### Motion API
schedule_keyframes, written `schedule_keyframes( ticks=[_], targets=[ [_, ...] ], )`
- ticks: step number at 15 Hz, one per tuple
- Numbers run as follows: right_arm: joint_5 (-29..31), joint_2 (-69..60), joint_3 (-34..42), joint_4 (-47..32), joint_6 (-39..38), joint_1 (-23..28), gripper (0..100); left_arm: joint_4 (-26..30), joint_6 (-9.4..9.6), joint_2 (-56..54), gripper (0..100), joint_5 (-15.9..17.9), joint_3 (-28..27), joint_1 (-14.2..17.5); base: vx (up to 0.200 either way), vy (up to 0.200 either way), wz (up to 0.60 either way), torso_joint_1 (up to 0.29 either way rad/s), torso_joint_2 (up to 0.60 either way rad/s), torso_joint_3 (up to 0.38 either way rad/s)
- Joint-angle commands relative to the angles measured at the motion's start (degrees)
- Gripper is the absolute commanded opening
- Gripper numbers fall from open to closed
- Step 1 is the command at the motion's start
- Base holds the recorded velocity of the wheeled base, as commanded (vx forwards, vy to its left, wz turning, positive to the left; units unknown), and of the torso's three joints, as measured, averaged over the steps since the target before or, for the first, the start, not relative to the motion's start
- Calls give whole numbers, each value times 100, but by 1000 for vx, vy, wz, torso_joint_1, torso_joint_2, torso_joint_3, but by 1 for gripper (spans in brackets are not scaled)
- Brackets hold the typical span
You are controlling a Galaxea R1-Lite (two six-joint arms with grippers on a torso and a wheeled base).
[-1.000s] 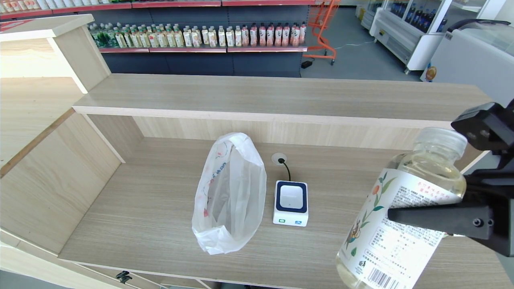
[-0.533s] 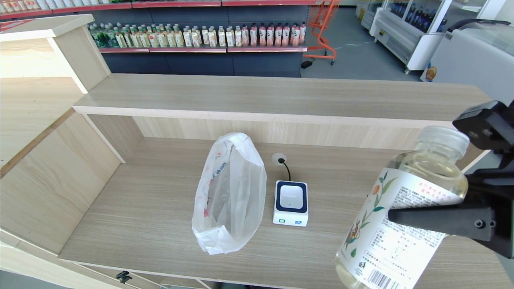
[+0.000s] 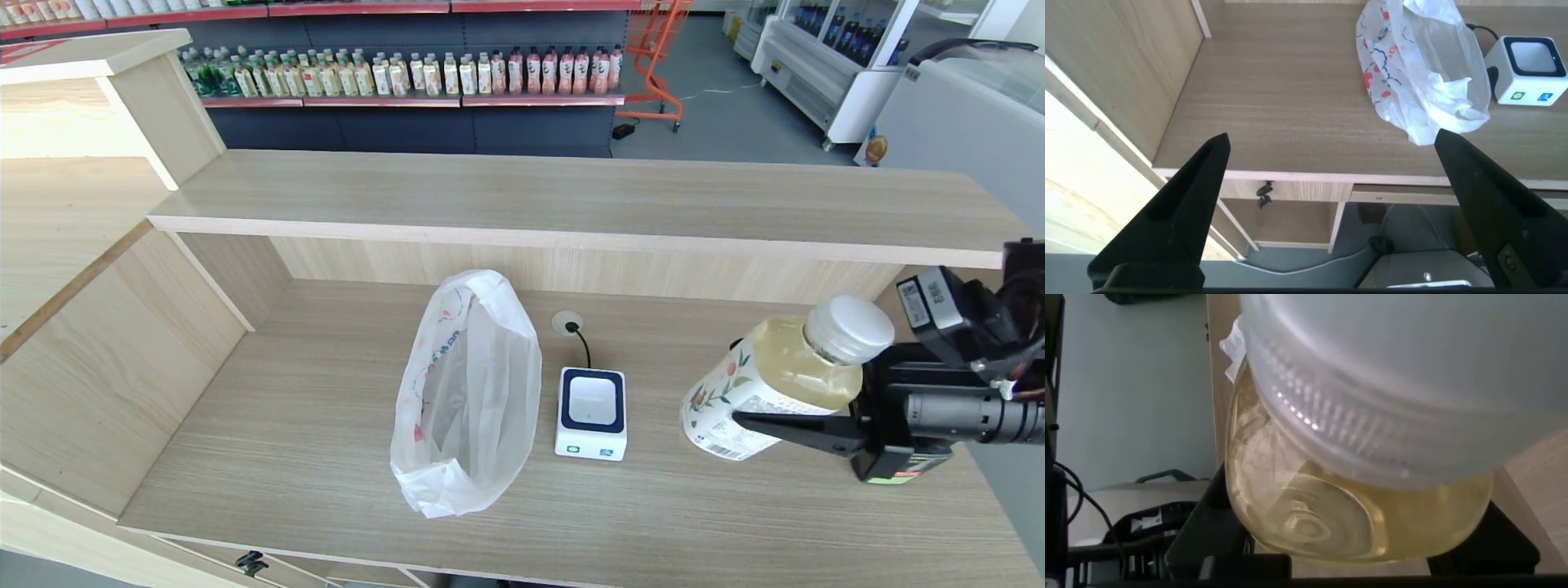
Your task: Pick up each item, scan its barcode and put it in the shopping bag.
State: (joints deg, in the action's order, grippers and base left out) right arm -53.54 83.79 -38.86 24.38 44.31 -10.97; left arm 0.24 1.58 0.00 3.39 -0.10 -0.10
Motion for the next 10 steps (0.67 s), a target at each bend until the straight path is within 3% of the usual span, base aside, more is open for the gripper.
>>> schedule_keyframes(
  ticks=[1, 3, 10],
  targets=[
    [89, 1430, -649, 243, 1352, 517, 0, 2, 0, 9, 100, 4, 1, 1, 0, 0, 0, 0, 0, 0],
    [81, 2080, -974, 954, 1616, 482, 0, 2, 0, 0, 100, -5, 1, 1, 0, 0, 0, 0, 0, 0],
    [-394, 3320, -1027, 2607, 1607, -19, 0, 2, 0, 9, 100, 4, 1, 1, 0, 0, 0, 0, 0, 0]
  ],
)
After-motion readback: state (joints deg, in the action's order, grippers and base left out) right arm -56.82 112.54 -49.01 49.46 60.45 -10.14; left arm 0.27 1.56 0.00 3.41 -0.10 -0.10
